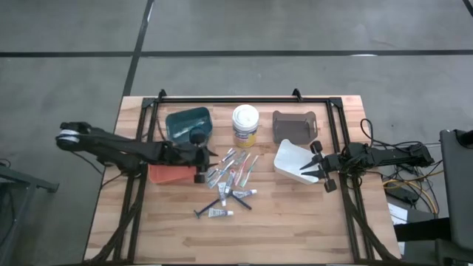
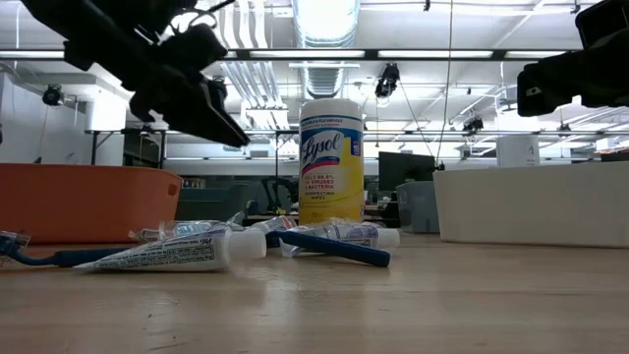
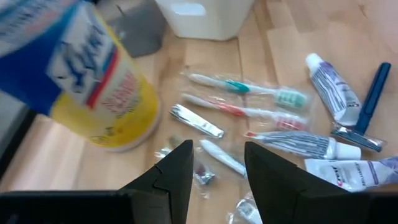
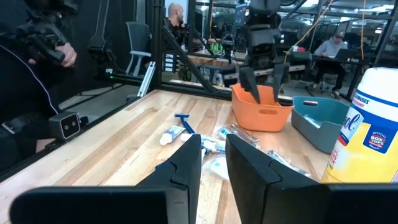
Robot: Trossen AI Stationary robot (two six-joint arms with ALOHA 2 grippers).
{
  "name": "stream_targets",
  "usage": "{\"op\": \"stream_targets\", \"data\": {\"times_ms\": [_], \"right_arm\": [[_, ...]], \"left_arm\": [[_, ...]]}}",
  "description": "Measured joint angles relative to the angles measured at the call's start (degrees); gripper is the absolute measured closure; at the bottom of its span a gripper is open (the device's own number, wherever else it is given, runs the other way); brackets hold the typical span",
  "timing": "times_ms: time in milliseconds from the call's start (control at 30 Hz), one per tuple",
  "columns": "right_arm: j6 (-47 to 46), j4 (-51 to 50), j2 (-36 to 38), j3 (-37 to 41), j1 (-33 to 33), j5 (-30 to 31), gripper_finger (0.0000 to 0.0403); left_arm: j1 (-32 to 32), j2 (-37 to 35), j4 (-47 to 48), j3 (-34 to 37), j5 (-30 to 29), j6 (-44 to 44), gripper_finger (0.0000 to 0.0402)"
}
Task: Pick & Place Travel size toiletries
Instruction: Put the blue toothbrush into the blue bin
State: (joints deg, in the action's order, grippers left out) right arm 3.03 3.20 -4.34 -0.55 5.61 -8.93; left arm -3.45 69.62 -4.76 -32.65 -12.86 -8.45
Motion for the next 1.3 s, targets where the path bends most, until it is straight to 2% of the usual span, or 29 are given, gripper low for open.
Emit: {"op": "stream_targets", "data": {"times_ms": [400,533,733,967,1067,1300], "right_arm": [[0.0,0.0,0.0,0.0,0.0,0.0,0.032],[0.0,0.0,0.0,0.0,0.0,0.0,0.0326],[0.0,0.0,0.0,0.0,0.0,0.0,0.0335],[0.0,0.0,-0.2,0.0,0.0,0.0,0.0328],[0.0,0.0,-0.2,0.0,0.0,0.0,0.0323],[0.0,0.0,-0.3,0.0,0.0,0.0,0.0318]], "left_arm": [[-2.4,14.5,1.4,-7.6,-0.2,10.8,0.0252],[-2.4,18.2,2.8,-9.0,-3.3,16.3,0.0252],[-2.3,21.6,7.6,-11.1,-5.0,24.0,0.0252],[-2.4,24.1,7.4,-11.2,-1.9,32.1,0.0252],[-2.5,25.0,7.4,-11.3,0.2,34.4,0.0252],[-2.7,27.3,6.5,-11.5,-0.1,35.4,0.0252]]}}
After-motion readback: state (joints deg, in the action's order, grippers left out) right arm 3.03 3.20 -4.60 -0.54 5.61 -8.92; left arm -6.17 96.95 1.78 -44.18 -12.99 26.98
